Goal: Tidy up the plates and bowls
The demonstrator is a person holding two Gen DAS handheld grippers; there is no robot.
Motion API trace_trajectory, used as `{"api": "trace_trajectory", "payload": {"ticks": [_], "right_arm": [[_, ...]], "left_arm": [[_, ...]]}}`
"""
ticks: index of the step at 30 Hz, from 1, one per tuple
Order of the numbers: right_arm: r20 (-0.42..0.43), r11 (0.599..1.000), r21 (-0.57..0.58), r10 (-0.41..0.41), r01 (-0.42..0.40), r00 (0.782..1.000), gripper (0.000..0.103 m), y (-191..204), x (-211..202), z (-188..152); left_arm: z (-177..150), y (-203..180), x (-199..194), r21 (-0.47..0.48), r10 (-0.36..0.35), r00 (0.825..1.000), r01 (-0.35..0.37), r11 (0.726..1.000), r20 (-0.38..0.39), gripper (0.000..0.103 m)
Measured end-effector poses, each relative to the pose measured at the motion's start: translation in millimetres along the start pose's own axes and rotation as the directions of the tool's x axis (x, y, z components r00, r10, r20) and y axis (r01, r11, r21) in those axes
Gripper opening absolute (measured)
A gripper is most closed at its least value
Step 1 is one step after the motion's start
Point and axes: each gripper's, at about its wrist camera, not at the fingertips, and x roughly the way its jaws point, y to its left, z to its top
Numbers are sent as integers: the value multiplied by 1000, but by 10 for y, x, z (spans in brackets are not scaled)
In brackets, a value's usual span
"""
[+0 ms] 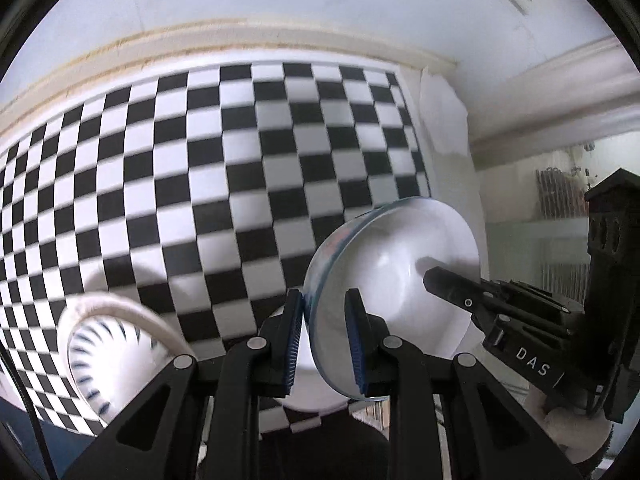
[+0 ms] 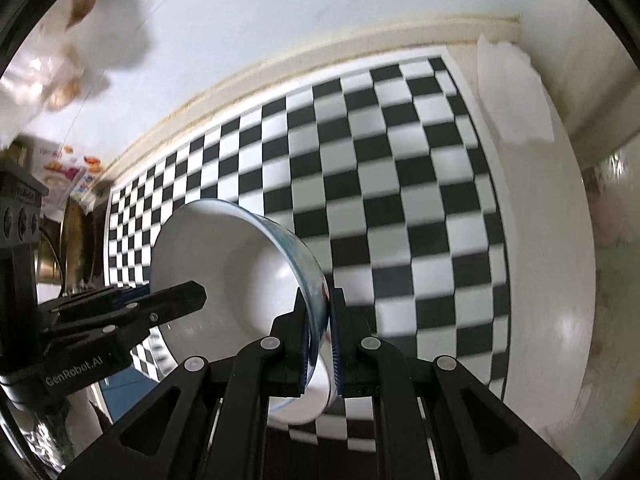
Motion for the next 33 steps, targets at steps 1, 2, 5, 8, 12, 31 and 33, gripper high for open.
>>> {"api": "trace_trajectory", "payload": {"ticks": [1, 2, 5, 8, 12, 31, 33], "right_arm": [[-11, 1000, -1, 1, -1, 1000, 11, -1, 36, -89], [-19, 1000, 0, 2, -2, 1000, 11, -8, 75, -162], [-51, 1000, 6, 5, -5, 999, 10, -15, 217, -370], [-73, 1000, 6, 2, -1, 997, 10, -17, 335, -524], [-94, 1000, 2, -7, 8, 996, 10, 0, 459, -645], [-130, 996, -39, -88, 84, 988, 11, 110, 697, -732], [-130, 995, -39, -92, 88, 987, 11, 123, 701, -722]], "left_arm": [[-65, 14, 20, 1, 5, 1000, -5, 1000, -6, 19], [-129, 27, 47, 2, 10, 1000, -10, 1000, -14, 19], [-288, 77, 118, -6, 18, 999, -18, 1000, -34, 19], [-386, 139, 191, -15, 22, 998, -22, 1000, -52, 19], [-469, 204, 274, -24, 32, 998, -33, 999, -63, 19], [-618, 285, 539, -34, 80, 993, -83, 996, -87, 19], [-619, 287, 551, -36, 85, 993, -89, 995, -85, 19]]}}
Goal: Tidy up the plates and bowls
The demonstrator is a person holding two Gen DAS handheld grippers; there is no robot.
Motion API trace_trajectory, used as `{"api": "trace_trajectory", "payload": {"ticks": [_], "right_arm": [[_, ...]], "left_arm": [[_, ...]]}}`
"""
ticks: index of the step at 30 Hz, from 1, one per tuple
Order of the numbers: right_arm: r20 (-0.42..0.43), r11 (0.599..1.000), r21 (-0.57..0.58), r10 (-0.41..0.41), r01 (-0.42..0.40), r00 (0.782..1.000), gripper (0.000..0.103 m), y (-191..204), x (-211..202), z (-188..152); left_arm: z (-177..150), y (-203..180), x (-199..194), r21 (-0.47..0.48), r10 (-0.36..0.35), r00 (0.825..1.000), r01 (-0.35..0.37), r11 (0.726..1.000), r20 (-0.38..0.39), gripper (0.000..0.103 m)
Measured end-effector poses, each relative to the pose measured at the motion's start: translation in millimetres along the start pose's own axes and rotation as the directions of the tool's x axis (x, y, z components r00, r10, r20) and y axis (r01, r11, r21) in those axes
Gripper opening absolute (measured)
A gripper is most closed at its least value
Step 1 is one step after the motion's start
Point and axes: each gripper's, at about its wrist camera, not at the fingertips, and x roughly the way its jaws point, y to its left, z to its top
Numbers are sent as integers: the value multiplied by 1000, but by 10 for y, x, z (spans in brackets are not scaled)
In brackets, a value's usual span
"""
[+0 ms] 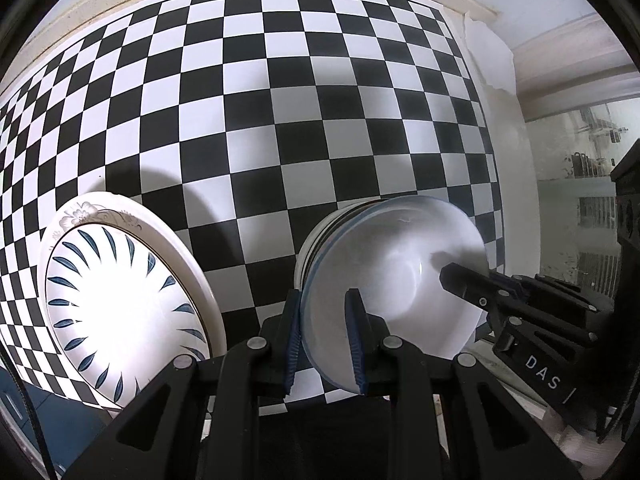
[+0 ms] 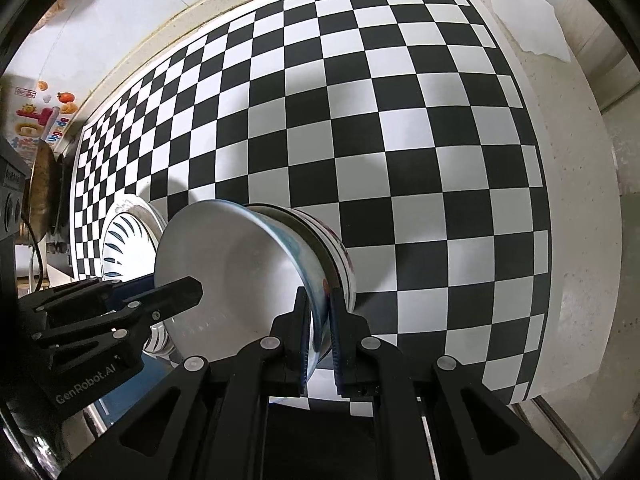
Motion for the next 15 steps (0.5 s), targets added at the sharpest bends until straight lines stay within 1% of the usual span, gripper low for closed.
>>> {"api": "trace_trajectory", "payload": {"ticks": [5, 7, 11, 15], "right_arm": [[4, 1000, 21, 1, -1, 1000, 13, -16, -14, 16], [12, 1000, 17, -17, 17, 1000, 13, -20, -18, 15], [13, 1000, 18, -15, 15, 1000, 13, -33, -17, -1], [28, 1000, 16, -14, 13, 1000, 13, -26, -77, -29]], "left_arm": [[-4, 6, 18, -10, 9, 1000, -9, 1000, 4, 19], [-9, 4, 0, -13, 8, 1000, -8, 1000, 16, 19], [-16, -5, -53, -10, 15, 999, -14, 1000, 36, 20], [-86, -27, -147, 6, 40, 997, -41, 999, 68, 20]]}}
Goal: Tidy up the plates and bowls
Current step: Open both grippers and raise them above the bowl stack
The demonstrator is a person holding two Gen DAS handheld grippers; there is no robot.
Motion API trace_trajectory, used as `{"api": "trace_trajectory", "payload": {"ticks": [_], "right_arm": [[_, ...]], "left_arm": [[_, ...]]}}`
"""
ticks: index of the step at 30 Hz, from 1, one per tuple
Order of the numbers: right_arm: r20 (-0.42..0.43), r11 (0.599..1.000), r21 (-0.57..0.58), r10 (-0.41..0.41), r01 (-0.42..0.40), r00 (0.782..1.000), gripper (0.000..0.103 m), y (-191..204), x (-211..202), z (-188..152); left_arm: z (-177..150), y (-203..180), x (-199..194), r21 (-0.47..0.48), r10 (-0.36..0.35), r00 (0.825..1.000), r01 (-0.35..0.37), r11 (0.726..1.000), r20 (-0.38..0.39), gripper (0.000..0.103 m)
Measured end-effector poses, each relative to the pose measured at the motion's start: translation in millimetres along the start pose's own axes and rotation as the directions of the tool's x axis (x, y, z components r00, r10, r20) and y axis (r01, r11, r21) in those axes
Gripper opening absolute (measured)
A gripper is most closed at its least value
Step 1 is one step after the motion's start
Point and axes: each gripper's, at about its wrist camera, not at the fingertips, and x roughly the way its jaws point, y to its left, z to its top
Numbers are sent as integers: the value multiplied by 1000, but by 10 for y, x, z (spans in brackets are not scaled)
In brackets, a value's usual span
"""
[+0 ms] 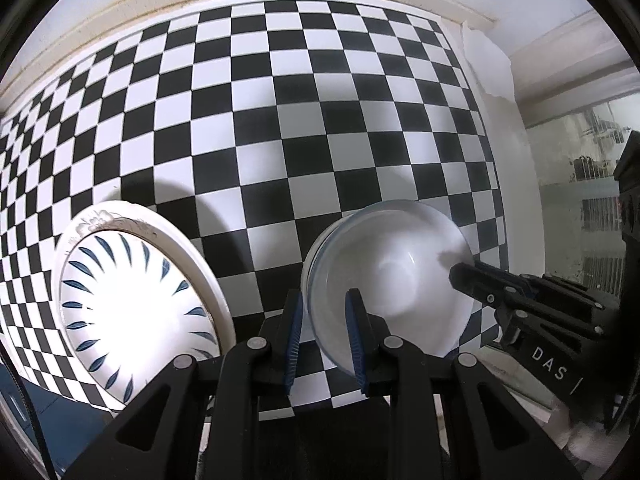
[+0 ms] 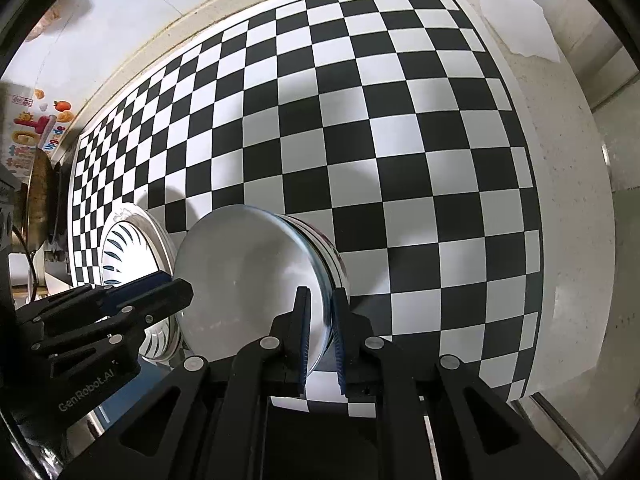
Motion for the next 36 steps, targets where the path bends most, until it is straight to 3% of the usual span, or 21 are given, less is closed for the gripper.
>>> {"api": "trace_trajectory", "payload": {"ticks": [6, 9, 11, 13, 14, 17, 19, 31, 36], "right_arm": [[63, 997, -62, -37, 41, 997, 19, 154, -281, -211], [107, 995, -88, -30, 39, 994, 48, 259, -473, -392], [142, 994, -99, -22, 36, 990, 68, 335, -601, -525], [169, 993, -108, -22, 40, 985, 75, 402, -719, -647], [178, 993, -110, -25, 45, 984, 78, 434, -761, -700], [212, 991, -116, -37, 62, 977, 81, 524, -920, -868], [238, 991, -119, -35, 64, 971, 82, 574, -1032, -979], [369, 988, -128, -34, 88, 929, 85, 828, -1627, -1553], [385, 989, -129, -17, 72, 923, 85, 876, -1764, -1660]], "left_arm": [[-262, -13, -283, 43, 66, 992, -71, 997, 112, 23], [-415, 23, -432, 45, 56, 988, -64, 997, 145, 26], [-504, 47, -537, 41, 49, 984, -57, 998, 170, 37], [-594, 69, -658, 37, 49, 978, -58, 998, 205, 46], [-640, 81, -719, 36, 53, 974, -63, 997, 221, 57], [-773, 120, -868, 22, 80, 963, -88, 996, 256, 79], [-870, 178, -968, 7, 71, 960, -75, 997, 271, 85], [-1433, 263, -1514, -28, 64, 930, -58, 998, 362, 85], [-1539, 232, -1662, -17, 68, 916, -66, 998, 394, 85]]}}
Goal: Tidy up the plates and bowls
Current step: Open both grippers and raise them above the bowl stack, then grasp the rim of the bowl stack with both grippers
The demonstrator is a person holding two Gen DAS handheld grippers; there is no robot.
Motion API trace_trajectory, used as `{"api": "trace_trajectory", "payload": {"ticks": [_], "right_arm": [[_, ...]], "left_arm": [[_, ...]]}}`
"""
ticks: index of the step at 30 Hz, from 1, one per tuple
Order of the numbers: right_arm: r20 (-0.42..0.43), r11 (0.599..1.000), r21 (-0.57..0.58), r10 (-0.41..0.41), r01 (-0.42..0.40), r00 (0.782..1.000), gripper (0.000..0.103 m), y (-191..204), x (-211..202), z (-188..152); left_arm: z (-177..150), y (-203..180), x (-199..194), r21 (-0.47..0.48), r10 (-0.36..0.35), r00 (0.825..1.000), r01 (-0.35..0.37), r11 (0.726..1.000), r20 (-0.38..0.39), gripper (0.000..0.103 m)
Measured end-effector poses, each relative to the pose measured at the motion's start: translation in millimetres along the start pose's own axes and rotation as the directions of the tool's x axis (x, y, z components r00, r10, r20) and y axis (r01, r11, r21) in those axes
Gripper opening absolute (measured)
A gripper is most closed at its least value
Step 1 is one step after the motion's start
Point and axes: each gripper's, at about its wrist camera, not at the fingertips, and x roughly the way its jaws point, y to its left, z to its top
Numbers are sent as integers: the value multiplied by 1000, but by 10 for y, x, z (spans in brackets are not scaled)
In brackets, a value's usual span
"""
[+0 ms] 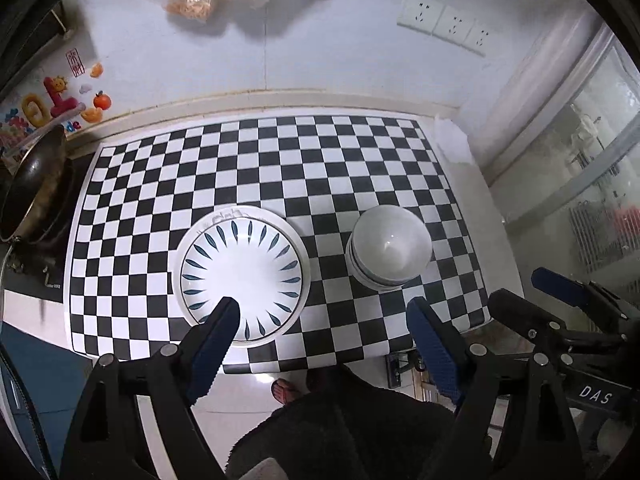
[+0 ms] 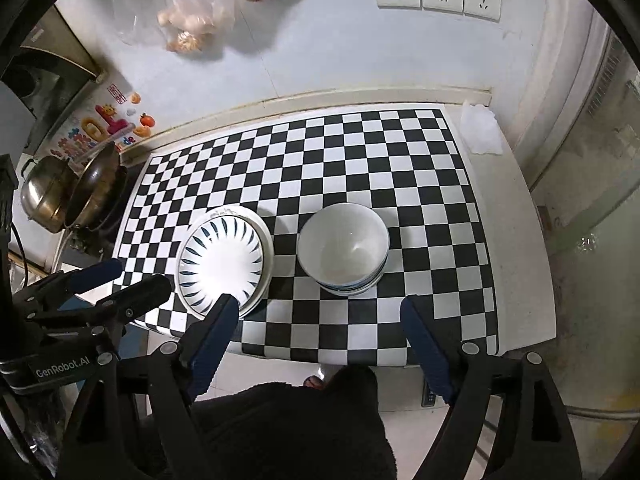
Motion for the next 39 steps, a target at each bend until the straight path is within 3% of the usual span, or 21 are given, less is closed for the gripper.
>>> {"api": "trace_trajectory", "payload": {"ticks": [6, 12, 16, 23, 28, 35, 37, 39], "right_arm": [[24, 1000, -5, -14, 14, 1000, 86, 18, -106, 16], [37, 1000, 31, 1, -3, 999, 91, -131, 11, 97], [53, 997, 65, 46, -49, 998, 93, -338, 265, 198], [-39, 980, 179, 101, -93, 994, 93, -874, 1095, 373], [-154, 958, 271, 134, -89, 979, 93, -1250, 1799, 358], [-240, 925, 351, 236, -142, 942, 91, -1425, 2433, 275], [-258, 912, 375, 276, -167, 926, 87, -1441, 2589, 253], [-257, 894, 399, 322, -204, 911, 70, -1454, 2703, 235]], "left_arm": [[20, -57, -50, 22, -5, 1000, 4, 1000, 13, 85], [150, -73, 182, 13, -8, 1000, 8, 1000, -3, 85], [343, -60, 570, -2, 19, 999, -20, 1000, -31, 85], [657, -62, 1532, -22, -14, 984, 10, 1000, -179, 85], [730, -100, 2190, -33, -68, 945, 60, 998, -319, 84], [688, -142, 2800, -71, -166, 864, 150, 986, -476, 83], [676, -151, 2920, -92, -197, 839, 174, 980, -507, 83], [664, -167, 3013, -106, -222, 822, 195, 975, -525, 83]]}}
